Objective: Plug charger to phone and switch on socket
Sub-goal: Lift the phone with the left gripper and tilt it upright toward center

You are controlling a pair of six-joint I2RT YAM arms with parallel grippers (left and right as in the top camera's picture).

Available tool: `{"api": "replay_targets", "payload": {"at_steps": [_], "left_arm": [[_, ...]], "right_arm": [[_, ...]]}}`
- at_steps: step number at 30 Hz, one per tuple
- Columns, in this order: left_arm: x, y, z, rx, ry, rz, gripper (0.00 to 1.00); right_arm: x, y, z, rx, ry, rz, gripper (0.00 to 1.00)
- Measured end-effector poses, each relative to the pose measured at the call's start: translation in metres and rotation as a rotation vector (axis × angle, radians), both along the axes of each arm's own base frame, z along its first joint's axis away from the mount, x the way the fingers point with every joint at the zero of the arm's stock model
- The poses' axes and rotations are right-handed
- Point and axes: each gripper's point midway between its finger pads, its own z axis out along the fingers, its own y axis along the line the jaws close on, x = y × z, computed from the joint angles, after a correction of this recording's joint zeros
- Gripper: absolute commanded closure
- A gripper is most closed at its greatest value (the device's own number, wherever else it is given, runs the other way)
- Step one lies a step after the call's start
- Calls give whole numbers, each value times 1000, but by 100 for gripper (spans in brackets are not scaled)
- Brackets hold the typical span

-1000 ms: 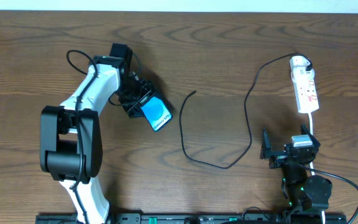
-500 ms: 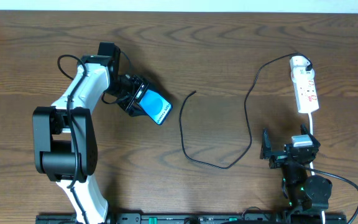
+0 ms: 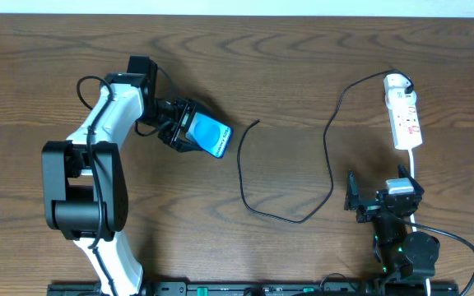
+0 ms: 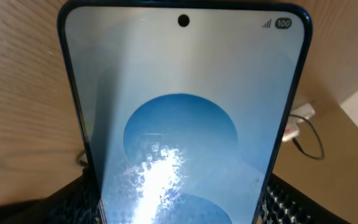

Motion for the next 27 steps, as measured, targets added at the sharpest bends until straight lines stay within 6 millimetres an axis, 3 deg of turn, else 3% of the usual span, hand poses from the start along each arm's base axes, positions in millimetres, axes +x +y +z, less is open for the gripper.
{"api": "replay_targets", "payload": {"at_steps": [27], "left_arm": [[2, -11, 27, -197, 30, 35, 43]], "right_arm": [[0, 0, 0, 0, 0, 0, 1]]}}
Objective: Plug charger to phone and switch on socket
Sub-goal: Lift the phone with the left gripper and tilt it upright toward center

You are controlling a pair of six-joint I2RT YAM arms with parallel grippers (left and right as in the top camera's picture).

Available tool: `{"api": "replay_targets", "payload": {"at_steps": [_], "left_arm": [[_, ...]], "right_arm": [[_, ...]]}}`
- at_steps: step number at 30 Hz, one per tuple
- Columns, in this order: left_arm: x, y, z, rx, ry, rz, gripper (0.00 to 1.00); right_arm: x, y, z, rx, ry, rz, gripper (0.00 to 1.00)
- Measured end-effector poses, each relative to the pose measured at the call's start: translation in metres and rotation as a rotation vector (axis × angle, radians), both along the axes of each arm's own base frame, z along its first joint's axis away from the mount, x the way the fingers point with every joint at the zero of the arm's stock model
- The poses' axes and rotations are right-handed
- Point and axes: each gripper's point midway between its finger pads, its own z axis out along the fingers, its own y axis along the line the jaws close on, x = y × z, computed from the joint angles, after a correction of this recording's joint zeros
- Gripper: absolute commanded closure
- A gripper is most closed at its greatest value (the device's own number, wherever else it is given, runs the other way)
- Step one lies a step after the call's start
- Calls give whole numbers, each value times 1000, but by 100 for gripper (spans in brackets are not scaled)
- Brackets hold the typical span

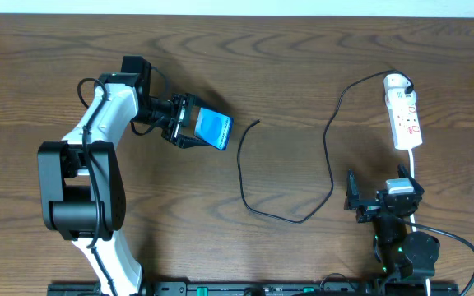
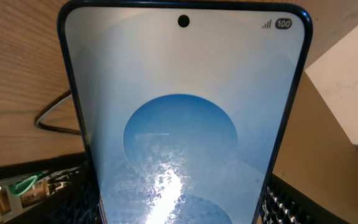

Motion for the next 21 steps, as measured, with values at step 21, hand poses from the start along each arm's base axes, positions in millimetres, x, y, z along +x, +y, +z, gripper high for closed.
{"api": "replay_targets", "payload": {"at_steps": [21], "left_arm": [[1, -4, 7, -46, 156, 94, 44]], "right_arm": [[0, 2, 0, 5, 0, 11, 1]]}}
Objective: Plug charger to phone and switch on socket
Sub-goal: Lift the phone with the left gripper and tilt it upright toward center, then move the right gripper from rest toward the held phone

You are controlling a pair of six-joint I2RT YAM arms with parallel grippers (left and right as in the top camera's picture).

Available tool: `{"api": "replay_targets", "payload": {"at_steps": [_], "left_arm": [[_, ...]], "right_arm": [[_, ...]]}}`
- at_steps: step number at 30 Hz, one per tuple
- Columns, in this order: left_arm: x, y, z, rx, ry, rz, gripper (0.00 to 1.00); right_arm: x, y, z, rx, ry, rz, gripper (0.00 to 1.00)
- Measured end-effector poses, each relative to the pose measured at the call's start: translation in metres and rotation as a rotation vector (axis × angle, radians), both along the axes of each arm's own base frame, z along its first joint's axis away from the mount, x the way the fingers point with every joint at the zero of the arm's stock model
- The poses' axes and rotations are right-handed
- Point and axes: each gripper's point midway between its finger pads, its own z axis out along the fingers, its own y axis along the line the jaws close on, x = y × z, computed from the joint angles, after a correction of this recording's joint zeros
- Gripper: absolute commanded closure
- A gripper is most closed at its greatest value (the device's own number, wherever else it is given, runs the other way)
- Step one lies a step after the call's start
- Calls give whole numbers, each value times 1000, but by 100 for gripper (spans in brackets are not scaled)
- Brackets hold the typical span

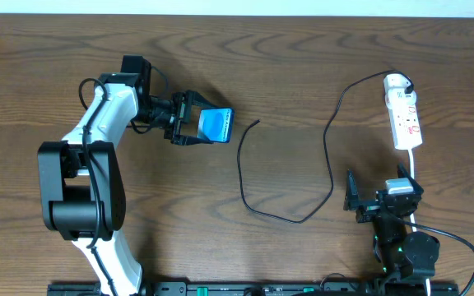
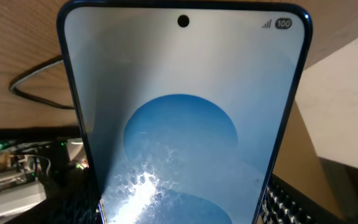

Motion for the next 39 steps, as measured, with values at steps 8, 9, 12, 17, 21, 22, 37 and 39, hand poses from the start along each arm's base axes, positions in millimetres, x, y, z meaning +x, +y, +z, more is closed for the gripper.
{"api": "replay_targets", "payload": {"at_steps": [8, 9, 12, 17, 21, 22, 37, 39], "left_arm": [[0, -3, 5, -35, 42, 20, 44], [0, -4, 7, -49, 45, 20, 44], [-1, -7, 14, -90, 45, 18, 45], [5, -11, 23, -148, 15, 15, 48], [9, -13, 29, -180, 7, 21, 48], [11, -13, 31, -190, -5, 21, 48], [18, -14, 36, -215, -21, 30, 48], [18, -14, 36, -214, -20, 31, 48]], "right_arm": [[0, 2, 0, 6, -1, 14, 1], [0, 3, 0, 9, 0, 15, 1], [0, 4, -2, 26, 13, 22, 1], [2, 10, -9, 61, 50, 52, 1], [5, 12, -11, 69, 61, 64, 1], [6, 13, -12, 72, 68, 72, 1], [27, 27, -15, 116, 262, 144, 1], [33, 30, -10, 124, 281, 163, 1]]}}
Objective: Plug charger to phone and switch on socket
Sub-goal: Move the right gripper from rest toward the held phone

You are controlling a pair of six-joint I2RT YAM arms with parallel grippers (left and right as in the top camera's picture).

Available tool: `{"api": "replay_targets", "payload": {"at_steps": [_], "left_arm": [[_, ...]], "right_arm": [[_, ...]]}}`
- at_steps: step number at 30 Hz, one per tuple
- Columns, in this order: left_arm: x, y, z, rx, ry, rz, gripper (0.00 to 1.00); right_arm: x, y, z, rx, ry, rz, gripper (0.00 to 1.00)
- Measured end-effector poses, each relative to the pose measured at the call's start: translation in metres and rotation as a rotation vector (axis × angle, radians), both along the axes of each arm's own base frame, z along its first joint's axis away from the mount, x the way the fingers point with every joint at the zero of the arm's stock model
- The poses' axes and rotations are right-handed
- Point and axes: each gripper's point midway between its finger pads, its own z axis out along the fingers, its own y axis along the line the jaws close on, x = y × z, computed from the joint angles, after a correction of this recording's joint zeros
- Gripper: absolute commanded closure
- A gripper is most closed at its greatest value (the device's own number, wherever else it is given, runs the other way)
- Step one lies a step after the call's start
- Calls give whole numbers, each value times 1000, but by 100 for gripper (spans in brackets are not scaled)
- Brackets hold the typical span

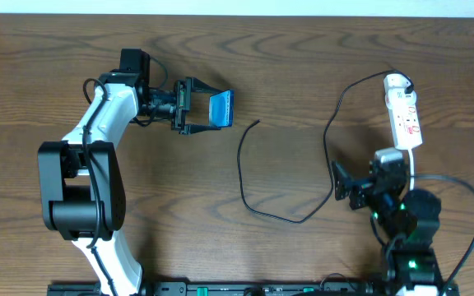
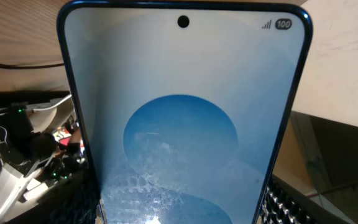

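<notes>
My left gripper [image 1: 208, 109] is shut on the blue phone [image 1: 221, 109], holding it off the table and turned up on its edge. In the left wrist view the phone's lit screen [image 2: 182, 118] fills the frame between ribbed finger pads [image 2: 286, 200]. The black charger cable [image 1: 243, 177] lies in a loop on the table. Its free end [image 1: 257, 123] lies just right of the phone. The other end runs to a white charger [image 1: 396, 80] in the white power strip [image 1: 406, 119]. My right gripper [image 1: 338, 186] hangs open near the cable's right bend.
The wooden table [image 1: 303, 49] runs under everything. The power strip's white lead [image 1: 415, 164] runs down behind the right arm. Behind the phone, the left wrist view shows the right arm's base and wiring [image 2: 23, 149].
The left gripper has turned the phone further up on edge and carried it a little toward the table's far side. The right arm has left its low rest pose and come forward and left toward the cable.
The left gripper held the phone tilted low over the table left of the cable's free end. At each later moment the phone stood steeper and a little farther back. The right arm stayed parked until now.
</notes>
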Motion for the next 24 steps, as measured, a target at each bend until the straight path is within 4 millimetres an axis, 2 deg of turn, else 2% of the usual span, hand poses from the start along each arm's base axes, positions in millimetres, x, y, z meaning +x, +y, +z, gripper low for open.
{"api": "replay_targets", "payload": {"at_steps": [11, 16, 24], "left_arm": [[4, 1, -4, 25, -25, 6, 48], [7, 1, -3, 25, -42, 8, 48], [25, 1, 3, 18, -105, 37, 48]], "right_arm": [[27, 28, -3, 99, 266, 156, 1], [41, 35, 7, 136, 366, 194, 1], [56, 40, 24, 176, 478, 218, 1]]}}
